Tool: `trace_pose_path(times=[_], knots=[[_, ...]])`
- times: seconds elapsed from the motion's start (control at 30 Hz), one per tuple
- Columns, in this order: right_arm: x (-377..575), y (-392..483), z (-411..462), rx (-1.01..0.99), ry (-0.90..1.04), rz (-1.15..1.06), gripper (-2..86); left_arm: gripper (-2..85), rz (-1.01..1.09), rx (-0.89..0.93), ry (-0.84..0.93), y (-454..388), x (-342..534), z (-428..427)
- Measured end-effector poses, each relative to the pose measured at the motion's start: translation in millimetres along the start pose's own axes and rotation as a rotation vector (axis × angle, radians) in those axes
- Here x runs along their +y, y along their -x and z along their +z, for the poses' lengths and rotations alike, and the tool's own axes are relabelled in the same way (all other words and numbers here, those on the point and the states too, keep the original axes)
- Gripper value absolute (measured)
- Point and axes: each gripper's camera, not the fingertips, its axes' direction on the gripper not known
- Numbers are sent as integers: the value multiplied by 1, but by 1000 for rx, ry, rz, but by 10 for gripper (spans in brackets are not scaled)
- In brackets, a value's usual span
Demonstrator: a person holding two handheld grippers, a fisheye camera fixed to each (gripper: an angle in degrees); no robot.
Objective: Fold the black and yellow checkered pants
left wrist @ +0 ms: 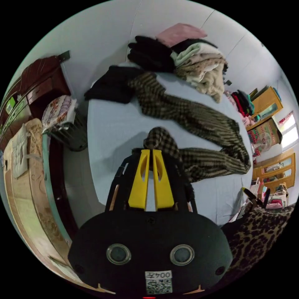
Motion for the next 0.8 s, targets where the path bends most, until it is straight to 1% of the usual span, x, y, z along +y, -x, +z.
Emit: trace_pose_path(times=[0.07, 0.13, 0.2, 0.23, 0.27, 0.3, 0.33, 0.37, 0.43, 0.5, 0.6, 0.67, 0.77, 0.8], knots=[[-10, -14, -7, -38, 14, 22, 40, 25, 93, 30, -133, -15, -4, -48], [-17, -25, -13, -64, 15, 34, 39, 24, 177, 42, -177, -20, 6, -74], [-23, -36, -19, -102, 7, 63, 40, 26, 201, 51, -146, -15, 26, -79], [-26, -46, -23, -142, 7, 87, 42, 29, 187, 66, -95, -6, 42, -71], [-32, -59, -29, -217, 15, 118, 54, 33, 151, 42, -31, 5, 60, -59], [-35, -65, -32, -258, 22, 132, 59, 35, 127, 24, -5, 11, 68, -53], [-42, -78, -40, -355, 11, 146, 62, 40, 55, -13, 25, 23, 83, -44], [-48, -92, -52, -402, -32, 175, 64, 47, -15, -33, 35, 32, 94, -39], [-64, -111, -71, -405, -102, 197, 68, 65, -68, -31, 31, 31, 99, -34], [-87, -130, -85, -393, -139, 208, 76, 75, -18, -10, 2, 7, 89, -28], [-130, -172, -96, -445, -187, 301, 111, 97, 198, 45, 31, -67, 60, 5], [-163, -203, -99, -512, -214, 380, 125, 120, 405, 27, 125, -132, 43, 50], [-198, -227, -103, -508, -225, 428, 133, 138, 565, -41, 224, -186, 33, 107], [-203, -230, -103, -498, -221, 432, 132, 141, 581, -54, 251, -192, 31, 119]])
